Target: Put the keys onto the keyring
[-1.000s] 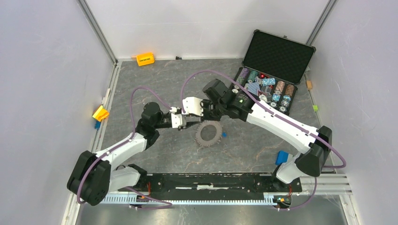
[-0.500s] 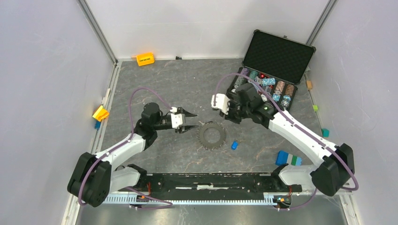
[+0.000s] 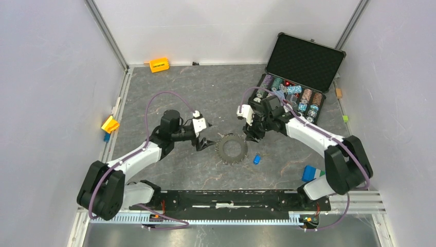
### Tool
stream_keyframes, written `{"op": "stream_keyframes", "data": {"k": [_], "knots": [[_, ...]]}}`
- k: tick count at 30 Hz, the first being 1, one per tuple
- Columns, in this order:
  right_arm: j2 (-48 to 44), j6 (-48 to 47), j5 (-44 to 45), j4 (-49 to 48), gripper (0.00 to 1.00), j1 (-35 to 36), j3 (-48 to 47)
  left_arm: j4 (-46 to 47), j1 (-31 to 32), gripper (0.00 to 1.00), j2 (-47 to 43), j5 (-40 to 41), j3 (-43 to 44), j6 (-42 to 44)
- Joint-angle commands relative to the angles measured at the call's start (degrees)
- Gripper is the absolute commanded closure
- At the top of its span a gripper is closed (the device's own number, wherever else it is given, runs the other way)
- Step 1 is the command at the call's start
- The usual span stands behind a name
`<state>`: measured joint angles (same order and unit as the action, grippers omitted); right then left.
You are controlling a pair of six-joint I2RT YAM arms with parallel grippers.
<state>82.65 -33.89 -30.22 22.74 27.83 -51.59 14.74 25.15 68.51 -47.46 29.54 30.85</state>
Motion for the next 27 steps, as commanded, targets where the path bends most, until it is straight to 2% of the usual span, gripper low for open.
{"op": "stream_keyframes", "data": {"k": [1,8,13,19,23,27], "knots": [[3.99,-0.13,-3.71,-3.9,0.45,-1.28,-4.5,-1.25,-0.1,0.14,3.34,6.06,5.16,-10.68],[5.22,0.6,-2.78,-3.62,0.45,-1.38,-5.49,-6.89,2.71,0.22,13.85,15.35,14.59,-17.31],[2.07,1.4,-1.63,-0.9,0.45,-1.56,-5.88,-13.68,6.55,0.37,22.01,22.17,22.91,-21.99],[-4.14,2.62,-0.05,-1.74,0.44,-1.82,-2.4,-24.2,10.58,0.4,30.48,29.25,32.52,-26.49],[-6.99,3.43,0.41,-3.46,0.44,-2.26,0.7,-30.31,12.87,0.39,34.64,32.62,37.29,-28.33],[-7.82,3.63,-0.06,-4.17,0.44,-2.77,1.83,-34.17,15.25,0.36,37.72,39.4,41.01,-28.44]]}}
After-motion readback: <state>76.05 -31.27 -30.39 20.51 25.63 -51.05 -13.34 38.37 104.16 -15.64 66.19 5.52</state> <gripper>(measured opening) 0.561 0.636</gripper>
